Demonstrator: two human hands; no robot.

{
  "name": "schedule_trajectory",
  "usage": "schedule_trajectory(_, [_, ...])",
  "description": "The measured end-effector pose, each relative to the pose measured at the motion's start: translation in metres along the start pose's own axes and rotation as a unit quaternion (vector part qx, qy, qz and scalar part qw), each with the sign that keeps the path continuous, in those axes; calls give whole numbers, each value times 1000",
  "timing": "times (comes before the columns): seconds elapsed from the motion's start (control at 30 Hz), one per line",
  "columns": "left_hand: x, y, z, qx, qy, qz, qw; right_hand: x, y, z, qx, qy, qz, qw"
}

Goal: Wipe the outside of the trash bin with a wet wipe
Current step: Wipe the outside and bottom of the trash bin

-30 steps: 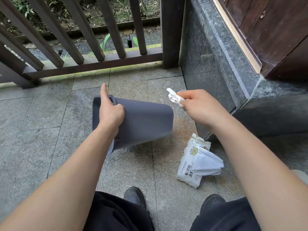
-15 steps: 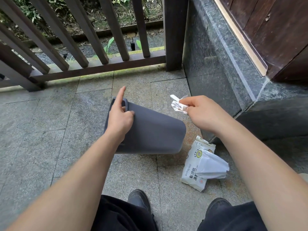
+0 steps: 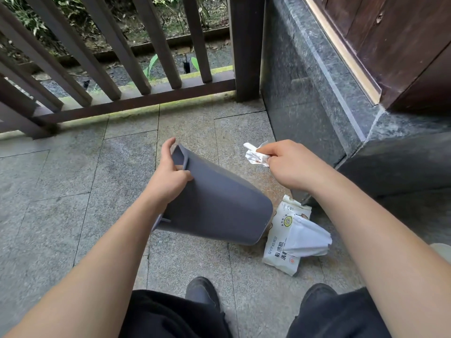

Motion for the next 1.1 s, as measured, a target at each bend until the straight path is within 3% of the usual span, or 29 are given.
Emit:
schedule_trajectory(0.27, [4,3,19,97,-10,-9,995,-1,2,1,-14,-2,4,1000])
schedule_trajectory(0.77, [-3,17,23,175,-46,65,981,-1,15,6,-56,-8,44,997])
schedule_trajectory(0.97, [-10,22,12,195,9,97,976,-1,14,7,-57,-2,48,997])
schedule_trajectory(1.1, [-8,18,-19,196,73,75,975,-1,11,5,-52,0,34,998])
Point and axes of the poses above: each hand's wrist, its own x-axis towards the middle knuckle, its own y-axis out of the palm, z = x × y, the point moved 2 cm from there along x, towards the middle knuckle, and after that the axes turned 14 degrees about -x, right-handed, at the moved point
